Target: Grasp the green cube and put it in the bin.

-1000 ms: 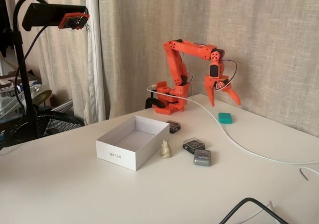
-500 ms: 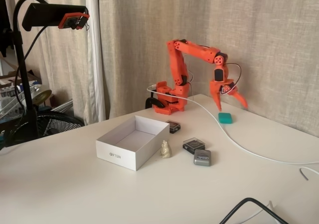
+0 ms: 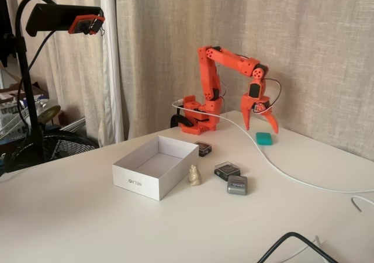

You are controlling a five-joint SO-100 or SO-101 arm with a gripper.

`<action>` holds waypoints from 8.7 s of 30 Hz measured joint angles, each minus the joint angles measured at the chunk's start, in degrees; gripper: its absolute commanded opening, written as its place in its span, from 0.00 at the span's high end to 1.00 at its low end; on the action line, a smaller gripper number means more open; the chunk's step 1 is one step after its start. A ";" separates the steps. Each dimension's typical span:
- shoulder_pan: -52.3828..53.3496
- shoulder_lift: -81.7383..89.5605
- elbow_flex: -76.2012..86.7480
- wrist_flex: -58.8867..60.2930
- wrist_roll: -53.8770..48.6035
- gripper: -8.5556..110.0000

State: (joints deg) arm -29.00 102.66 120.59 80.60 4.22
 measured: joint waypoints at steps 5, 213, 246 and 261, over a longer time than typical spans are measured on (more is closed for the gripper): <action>-1.67 -2.29 0.00 -2.99 -0.09 0.65; 57.92 6.24 11.87 -15.73 -0.79 0.61; 55.90 -5.80 4.83 -15.12 -0.35 0.79; 55.28 -3.87 5.01 -11.07 -0.44 0.79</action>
State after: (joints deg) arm 26.28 98.79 125.60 69.52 3.78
